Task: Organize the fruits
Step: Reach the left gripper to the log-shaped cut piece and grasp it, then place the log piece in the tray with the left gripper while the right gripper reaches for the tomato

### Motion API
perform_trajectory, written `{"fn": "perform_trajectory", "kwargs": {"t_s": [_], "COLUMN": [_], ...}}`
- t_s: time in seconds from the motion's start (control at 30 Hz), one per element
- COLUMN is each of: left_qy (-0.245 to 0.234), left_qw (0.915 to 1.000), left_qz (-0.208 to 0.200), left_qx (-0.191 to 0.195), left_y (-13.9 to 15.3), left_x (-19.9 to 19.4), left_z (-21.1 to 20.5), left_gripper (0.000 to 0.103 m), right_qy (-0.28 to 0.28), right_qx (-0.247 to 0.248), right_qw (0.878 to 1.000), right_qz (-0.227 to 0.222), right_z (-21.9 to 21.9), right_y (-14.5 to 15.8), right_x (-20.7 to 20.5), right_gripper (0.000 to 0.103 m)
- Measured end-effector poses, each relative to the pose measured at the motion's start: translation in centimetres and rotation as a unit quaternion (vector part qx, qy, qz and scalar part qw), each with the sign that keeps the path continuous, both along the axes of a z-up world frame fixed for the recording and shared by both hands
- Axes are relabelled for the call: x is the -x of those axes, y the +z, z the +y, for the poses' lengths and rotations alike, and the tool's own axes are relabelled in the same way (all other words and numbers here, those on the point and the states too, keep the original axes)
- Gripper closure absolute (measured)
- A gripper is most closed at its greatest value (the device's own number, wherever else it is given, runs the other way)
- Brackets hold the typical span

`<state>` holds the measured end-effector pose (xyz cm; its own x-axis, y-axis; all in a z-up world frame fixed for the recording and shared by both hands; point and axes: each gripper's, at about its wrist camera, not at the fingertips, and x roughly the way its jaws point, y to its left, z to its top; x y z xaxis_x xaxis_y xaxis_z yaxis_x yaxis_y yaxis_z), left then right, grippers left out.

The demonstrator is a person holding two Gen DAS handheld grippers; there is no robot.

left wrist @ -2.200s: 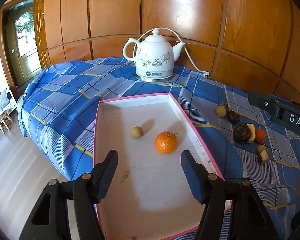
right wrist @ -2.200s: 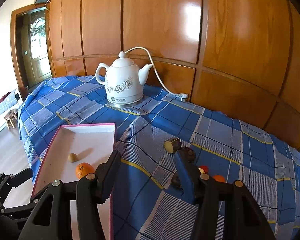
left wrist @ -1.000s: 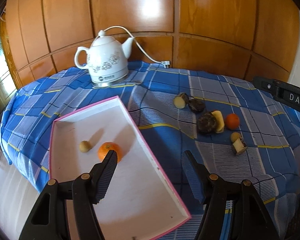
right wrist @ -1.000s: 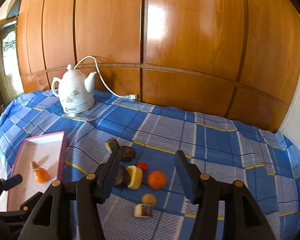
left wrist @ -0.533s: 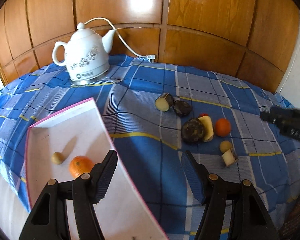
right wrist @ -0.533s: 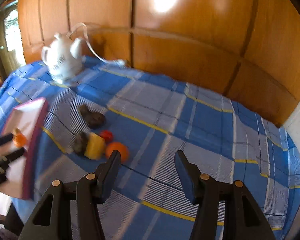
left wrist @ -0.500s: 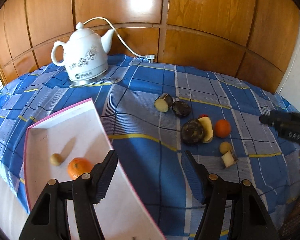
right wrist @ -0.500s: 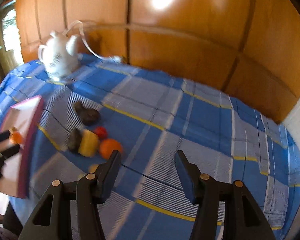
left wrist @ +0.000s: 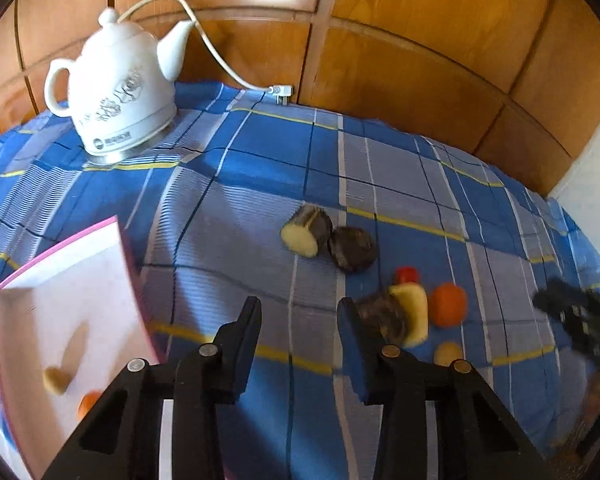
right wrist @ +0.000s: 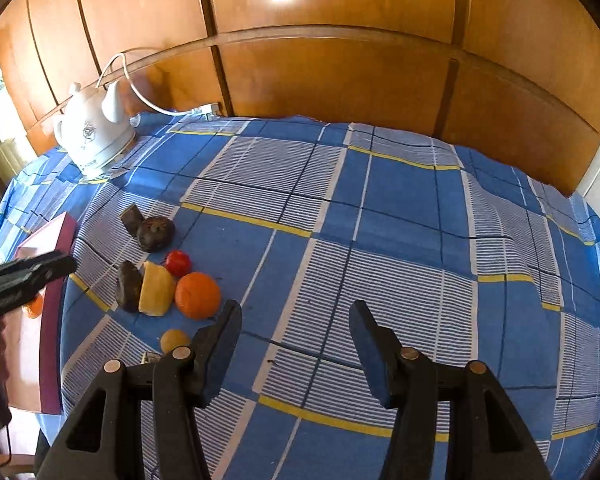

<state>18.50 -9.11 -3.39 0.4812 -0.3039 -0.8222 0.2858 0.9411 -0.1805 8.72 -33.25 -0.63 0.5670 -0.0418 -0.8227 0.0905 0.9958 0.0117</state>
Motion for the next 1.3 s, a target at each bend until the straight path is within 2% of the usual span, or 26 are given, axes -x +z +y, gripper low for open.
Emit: {"fn": "perform_trajectory", "kwargs": {"t_s": [0.2,0.33,0.4,0.57,0.6,0.63,0.87,1.03,1.3], "left_qy": [0.003,0.007,0.011,0.025,0.029,0.027,0.016,-0.006,-0.037], "left_qw": [0.9998,0.9993,0.9988,0.994,0.9932,0.9922,0.9931,0.9976,0.9979], "left_qz": [0.007,0.017,0.025,0.068,0.067,0.068,0.051,0.018,-0.022], "left_qx": [0.017,0.032,0.041,0.081,0.09,0.101,0.104,0.066,0.048], "left_y": [-0.7,-1.6,-2.2,-4.6,-4.7,-4.8,-3.4,-1.7,-0.2], "left_x": [-3.6,-5.9,-6.9,-8.6,-8.6,-8.5,-5.9,-2.2,3.6], "left_z": [-1.0,-1.8,-2.1,-1.9,-1.7,-1.4,-0.7,-0.8,0.0], "left_gripper": [0.062,0.052,0.051,0.054,0.059,0.059,0.06,0.059,0.059], "right_qy": [0.003,0.007,0.008,0.005,0.005,0.005,0.001,0.0,0.011], "right_qx": [-0.01,-0.014,-0.016,-0.021,-0.021,-0.021,-0.021,-0.025,-0.037], "right_qw": [1.0,1.0,1.0,1.0,1.0,1.0,1.0,1.0,0.999], "right_qz": [0.005,0.008,0.009,0.012,0.013,0.013,0.009,0.017,0.026], "right_z": [0.1,0.2,0.2,0.1,0.1,0.1,-0.1,-0.2,0.1], "right_y": [-0.3,-0.4,-0.4,-0.6,-0.7,-0.7,-0.6,-0.9,-1.4], "right_x": [-0.3,-0.3,-0.4,-0.5,-0.5,-0.6,-0.6,-0.7,-0.7], "right_gripper": [0.046,0.046,0.046,0.046,0.046,0.046,0.046,0.046,0.046]}}
